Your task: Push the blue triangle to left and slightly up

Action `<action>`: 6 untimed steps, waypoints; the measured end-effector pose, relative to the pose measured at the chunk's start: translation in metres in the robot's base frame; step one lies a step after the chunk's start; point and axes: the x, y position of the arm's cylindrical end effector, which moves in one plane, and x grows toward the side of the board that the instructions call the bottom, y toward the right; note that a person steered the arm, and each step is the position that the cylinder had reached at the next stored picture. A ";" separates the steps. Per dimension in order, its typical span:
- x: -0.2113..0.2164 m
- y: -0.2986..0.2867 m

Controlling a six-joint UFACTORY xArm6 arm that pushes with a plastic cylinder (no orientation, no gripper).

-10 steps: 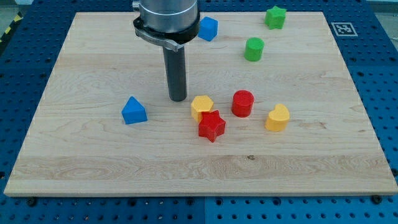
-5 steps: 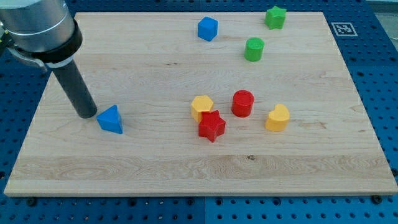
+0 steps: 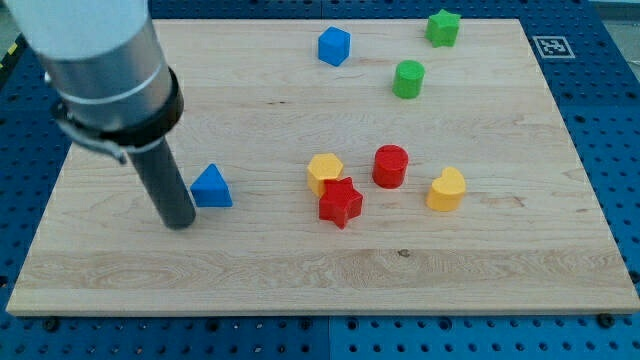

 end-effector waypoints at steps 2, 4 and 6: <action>0.013 0.035; -0.012 0.051; -0.028 0.017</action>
